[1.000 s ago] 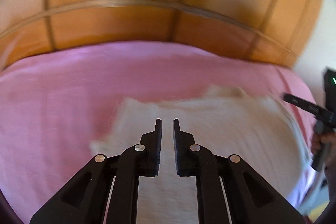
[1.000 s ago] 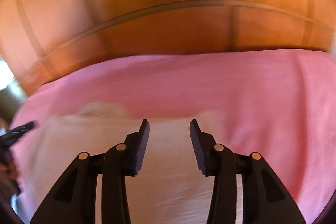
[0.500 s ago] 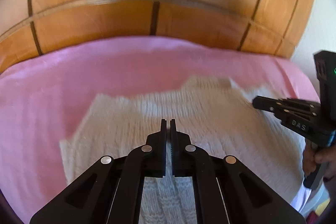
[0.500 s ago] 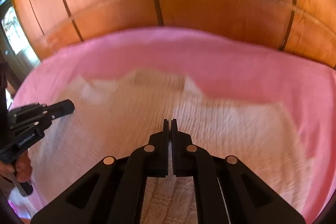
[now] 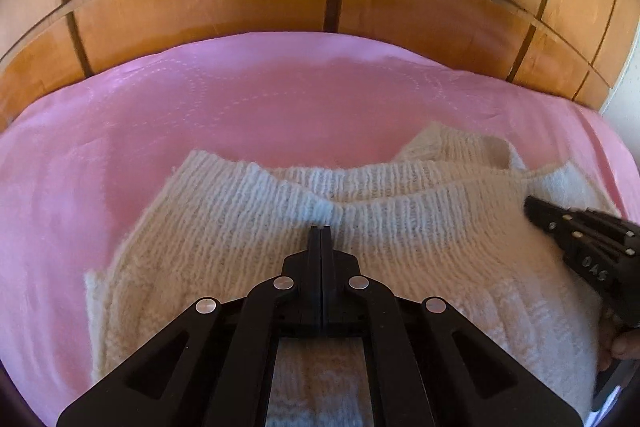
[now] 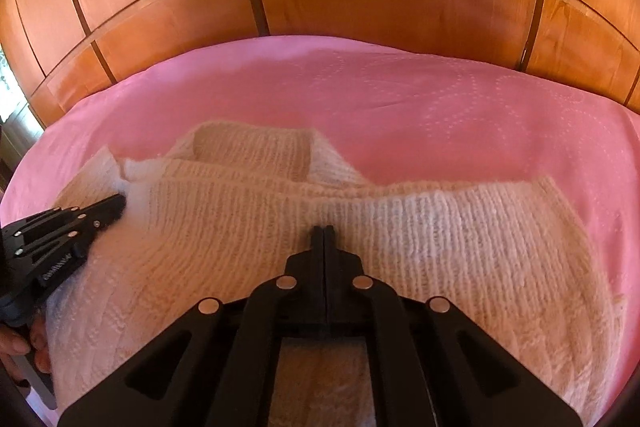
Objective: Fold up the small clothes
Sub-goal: 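Release the sweater and smooth it flat with both open grippers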
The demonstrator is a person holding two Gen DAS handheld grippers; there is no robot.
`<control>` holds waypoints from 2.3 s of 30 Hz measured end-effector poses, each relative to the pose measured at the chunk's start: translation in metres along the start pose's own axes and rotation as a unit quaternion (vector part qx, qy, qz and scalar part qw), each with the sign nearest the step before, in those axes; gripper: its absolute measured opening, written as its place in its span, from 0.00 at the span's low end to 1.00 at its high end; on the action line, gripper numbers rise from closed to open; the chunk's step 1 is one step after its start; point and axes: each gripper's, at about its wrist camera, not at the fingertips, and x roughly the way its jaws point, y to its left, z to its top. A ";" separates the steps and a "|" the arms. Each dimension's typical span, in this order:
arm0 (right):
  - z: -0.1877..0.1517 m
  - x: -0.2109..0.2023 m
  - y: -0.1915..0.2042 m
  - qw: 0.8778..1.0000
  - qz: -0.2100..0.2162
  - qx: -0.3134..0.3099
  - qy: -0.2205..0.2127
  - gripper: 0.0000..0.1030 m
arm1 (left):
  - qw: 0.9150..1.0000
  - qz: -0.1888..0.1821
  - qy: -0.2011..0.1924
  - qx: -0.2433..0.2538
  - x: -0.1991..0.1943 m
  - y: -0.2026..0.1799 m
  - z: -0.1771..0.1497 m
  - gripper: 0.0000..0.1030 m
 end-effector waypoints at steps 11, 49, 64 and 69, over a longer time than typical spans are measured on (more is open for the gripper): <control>-0.022 -0.060 0.012 0.999 0.020 0.002 -0.044 0.61 | 0.998 -0.006 -0.045 -0.041 -0.082 0.019 -0.053 0.47; -0.114 -0.086 0.038 0.996 0.009 -0.014 -0.090 0.98 | 0.990 0.081 0.002 -0.112 -0.133 0.105 -0.153 0.18; -0.117 -0.087 0.039 0.995 0.012 -0.010 -0.098 0.98 | 0.974 -0.043 -0.045 -0.220 -0.150 0.136 -0.135 0.55; -0.117 -0.088 0.038 0.995 0.015 -0.009 -0.100 0.98 | 0.977 -0.081 0.002 -0.197 -0.119 0.118 -0.118 0.18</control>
